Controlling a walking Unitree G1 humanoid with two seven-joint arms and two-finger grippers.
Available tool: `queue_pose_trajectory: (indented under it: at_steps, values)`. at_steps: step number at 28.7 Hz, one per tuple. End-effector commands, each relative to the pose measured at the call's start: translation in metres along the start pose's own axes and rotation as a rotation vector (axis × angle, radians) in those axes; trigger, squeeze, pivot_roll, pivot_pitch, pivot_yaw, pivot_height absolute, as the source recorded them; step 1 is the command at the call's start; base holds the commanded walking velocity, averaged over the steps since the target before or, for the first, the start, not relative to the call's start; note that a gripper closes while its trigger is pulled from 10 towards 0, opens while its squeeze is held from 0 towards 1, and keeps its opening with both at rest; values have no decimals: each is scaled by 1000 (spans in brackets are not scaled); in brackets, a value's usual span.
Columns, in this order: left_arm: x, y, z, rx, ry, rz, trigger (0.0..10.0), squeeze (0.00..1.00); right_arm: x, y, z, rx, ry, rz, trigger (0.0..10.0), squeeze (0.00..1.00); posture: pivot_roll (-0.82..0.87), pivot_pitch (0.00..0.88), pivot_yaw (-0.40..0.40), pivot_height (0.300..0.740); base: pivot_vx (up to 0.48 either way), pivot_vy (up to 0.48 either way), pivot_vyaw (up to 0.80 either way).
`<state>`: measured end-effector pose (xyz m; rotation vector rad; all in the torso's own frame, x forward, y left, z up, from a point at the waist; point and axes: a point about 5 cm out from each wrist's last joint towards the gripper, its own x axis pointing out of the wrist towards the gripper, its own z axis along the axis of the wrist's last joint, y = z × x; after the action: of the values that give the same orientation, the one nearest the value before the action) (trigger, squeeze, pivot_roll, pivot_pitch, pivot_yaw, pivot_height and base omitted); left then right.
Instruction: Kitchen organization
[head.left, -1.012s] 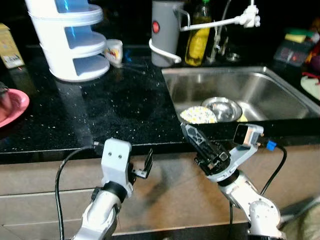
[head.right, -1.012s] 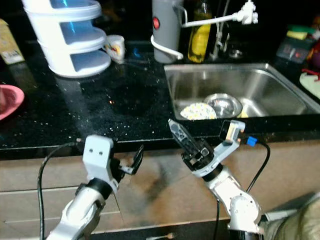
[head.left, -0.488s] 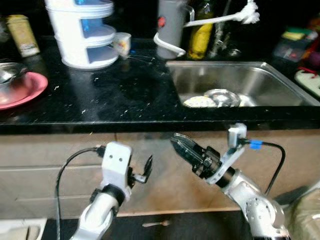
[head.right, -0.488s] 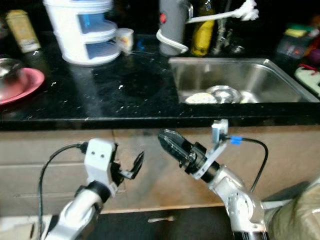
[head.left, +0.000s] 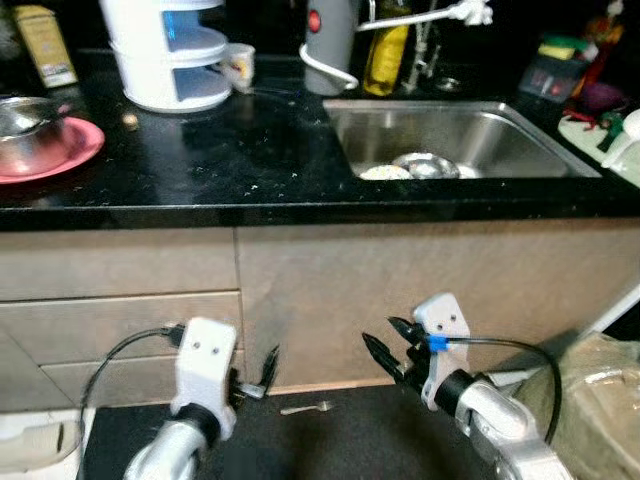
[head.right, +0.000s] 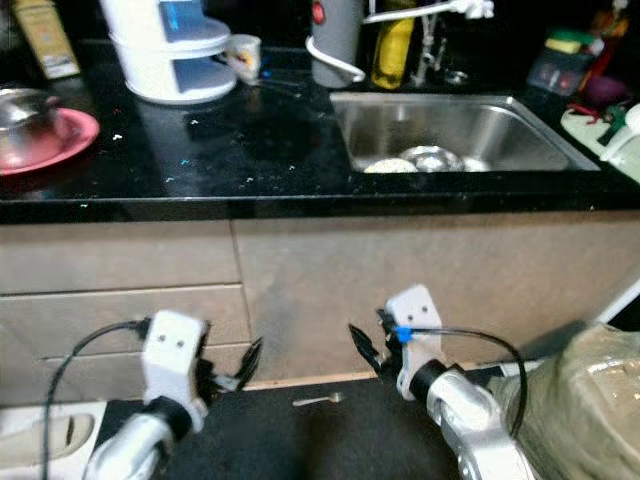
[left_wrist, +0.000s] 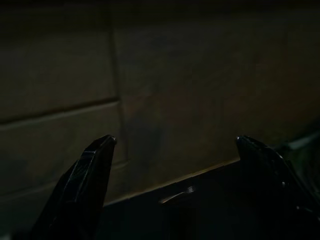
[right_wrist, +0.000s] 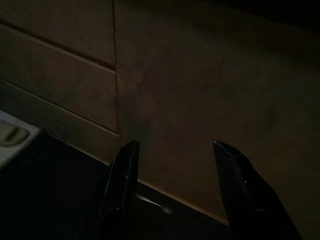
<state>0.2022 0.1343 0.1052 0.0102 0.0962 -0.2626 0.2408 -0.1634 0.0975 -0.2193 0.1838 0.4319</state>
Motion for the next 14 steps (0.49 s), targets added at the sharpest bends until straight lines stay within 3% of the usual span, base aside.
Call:
queue_pose_trajectory:
  at_steps: [1,7,10,14]
  values:
    - [2,-6,-1,-42,-12,-22,10000,0,0,0,3,-66,-22,-35,10000,0,71,24,-77,740,0,0,0]
    - [11,-6,3,-111,-59,-8,10000,0,10,-1,14,-160,-100,-118,10000,0,81,43,-84,740,0,0,0]
    - [16,-1,2,-206,-46,25,10000,0,9,1,16,-178,-122,-131,10000,0,89,50,-91,740,0,0,0]
    - [15,-3,2,-196,-46,14,10000,0,9,2,17,-193,-136,-135,10000,0,89,54,-92,740,0,0,0]
